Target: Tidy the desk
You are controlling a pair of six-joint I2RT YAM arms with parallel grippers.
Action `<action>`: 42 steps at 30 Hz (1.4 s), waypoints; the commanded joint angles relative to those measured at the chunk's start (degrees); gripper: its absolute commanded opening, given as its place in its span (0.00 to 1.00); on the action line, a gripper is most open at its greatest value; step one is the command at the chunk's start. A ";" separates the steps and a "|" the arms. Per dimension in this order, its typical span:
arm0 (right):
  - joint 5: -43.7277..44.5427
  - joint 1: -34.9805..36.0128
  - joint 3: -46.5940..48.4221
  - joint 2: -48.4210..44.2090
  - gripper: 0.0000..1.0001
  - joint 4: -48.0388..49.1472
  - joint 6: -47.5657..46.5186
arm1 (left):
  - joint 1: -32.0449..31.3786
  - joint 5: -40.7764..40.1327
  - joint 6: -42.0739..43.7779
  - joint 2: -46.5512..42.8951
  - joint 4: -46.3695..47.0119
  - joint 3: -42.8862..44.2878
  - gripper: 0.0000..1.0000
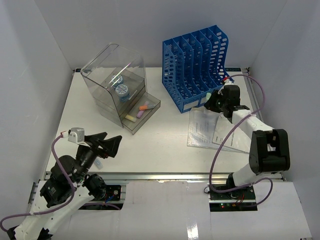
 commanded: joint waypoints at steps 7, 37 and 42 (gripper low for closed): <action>-7.58 26.52 9.17 5.13 0.08 5.80 -11.88 | -0.01 -0.34 -0.04 -1.19 -0.05 -0.13 0.98; -24.81 29.53 23.92 11.24 0.90 1.90 -22.29 | -0.10 7.02 1.73 5.41 4.45 -2.18 0.98; -36.86 23.11 9.56 -7.14 0.91 -1.16 -39.43 | -0.10 13.69 1.51 19.49 9.11 -2.00 0.89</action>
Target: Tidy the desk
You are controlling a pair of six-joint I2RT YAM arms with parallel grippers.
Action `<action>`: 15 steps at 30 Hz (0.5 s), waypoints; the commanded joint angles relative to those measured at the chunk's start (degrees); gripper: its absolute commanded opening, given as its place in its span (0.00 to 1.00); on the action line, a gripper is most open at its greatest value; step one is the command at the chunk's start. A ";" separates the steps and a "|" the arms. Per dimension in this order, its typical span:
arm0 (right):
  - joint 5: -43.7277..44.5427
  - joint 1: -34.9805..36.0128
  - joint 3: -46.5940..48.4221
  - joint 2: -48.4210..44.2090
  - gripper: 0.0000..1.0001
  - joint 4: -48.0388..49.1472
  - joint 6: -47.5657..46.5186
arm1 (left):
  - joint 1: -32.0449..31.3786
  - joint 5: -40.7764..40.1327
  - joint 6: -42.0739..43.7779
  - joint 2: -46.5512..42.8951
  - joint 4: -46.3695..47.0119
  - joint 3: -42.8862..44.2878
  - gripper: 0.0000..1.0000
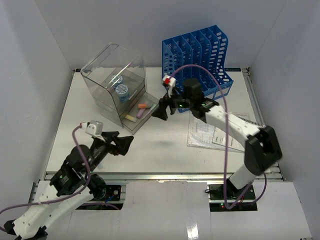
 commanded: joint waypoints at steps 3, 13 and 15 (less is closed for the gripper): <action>-25.95 -12.91 -12.99 -22.08 0.96 -5.93 -24.35 | -0.10 11.56 0.83 25.32 7.42 3.43 0.70; -30.46 -25.01 -29.44 -39.78 0.59 -9.29 -28.30 | 0.41 7.54 16.30 67.58 3.64 23.12 0.39; -30.88 -26.43 -31.66 -40.91 0.54 -8.34 -28.57 | 0.57 5.17 18.86 73.51 2.46 27.70 0.37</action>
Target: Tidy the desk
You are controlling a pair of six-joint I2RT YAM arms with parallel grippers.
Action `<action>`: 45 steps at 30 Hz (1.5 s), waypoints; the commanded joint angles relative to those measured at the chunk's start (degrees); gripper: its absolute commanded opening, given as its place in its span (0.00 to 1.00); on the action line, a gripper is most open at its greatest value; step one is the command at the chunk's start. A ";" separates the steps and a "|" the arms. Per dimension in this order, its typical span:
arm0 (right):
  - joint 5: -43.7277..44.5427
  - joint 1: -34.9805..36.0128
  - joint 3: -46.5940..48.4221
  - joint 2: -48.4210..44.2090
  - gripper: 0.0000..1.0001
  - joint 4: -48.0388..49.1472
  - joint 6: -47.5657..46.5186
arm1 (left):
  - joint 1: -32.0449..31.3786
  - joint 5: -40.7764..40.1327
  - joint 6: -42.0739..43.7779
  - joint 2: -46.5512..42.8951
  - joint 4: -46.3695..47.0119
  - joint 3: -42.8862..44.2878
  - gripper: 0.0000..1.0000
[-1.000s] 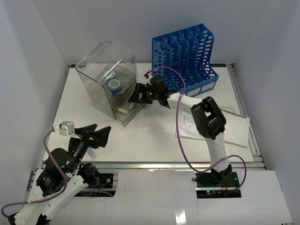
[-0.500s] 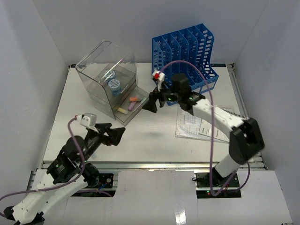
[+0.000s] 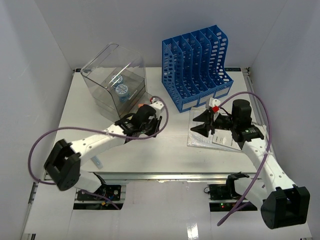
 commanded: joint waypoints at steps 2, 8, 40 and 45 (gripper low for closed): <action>-4.27 -3.45 -4.33 -3.58 0.50 2.71 -1.81 | 1.05 -5.07 10.16 12.32 -3.80 8.60 0.36; -5.41 -5.23 -5.12 -4.68 0.48 2.64 -1.77 | 5.30 -8.42 13.58 24.26 -3.93 14.84 0.41; -3.92 -7.91 -5.67 -5.37 0.58 1.66 -3.95 | 18.05 2.14 12.69 29.39 -3.81 28.53 0.85; 2.29 -8.16 -4.86 -3.71 0.80 -4.15 -12.30 | 17.55 19.72 7.48 15.14 1.16 18.81 0.98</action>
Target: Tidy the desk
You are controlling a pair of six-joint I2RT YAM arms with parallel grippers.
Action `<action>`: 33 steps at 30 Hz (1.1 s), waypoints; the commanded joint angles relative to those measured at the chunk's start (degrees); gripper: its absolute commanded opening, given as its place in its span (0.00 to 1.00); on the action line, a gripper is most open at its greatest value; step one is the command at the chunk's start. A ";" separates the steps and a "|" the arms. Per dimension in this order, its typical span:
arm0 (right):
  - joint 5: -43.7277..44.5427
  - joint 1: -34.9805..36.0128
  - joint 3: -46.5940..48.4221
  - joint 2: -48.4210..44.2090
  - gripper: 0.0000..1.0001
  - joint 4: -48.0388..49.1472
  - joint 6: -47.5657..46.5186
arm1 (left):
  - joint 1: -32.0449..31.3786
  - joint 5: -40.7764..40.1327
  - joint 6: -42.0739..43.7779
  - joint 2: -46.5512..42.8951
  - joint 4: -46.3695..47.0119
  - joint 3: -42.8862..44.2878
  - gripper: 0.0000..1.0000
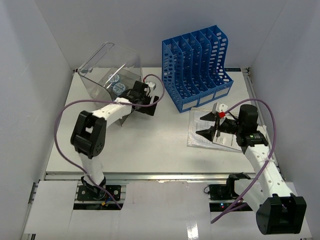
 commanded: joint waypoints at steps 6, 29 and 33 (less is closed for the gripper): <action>23.26 -0.36 10.28 10.69 0.98 -19.67 -14.94 | -0.41 27.10 -11.11 -36.32 10.84 -23.50 0.98; 49.78 -3.44 24.81 27.60 0.90 -26.18 -19.64 | -0.07 25.66 -12.06 -68.87 8.63 -42.85 0.98; 47.63 -4.03 27.18 31.96 0.90 -27.71 -32.72 | -0.07 25.50 -12.05 -69.48 8.49 -42.95 0.98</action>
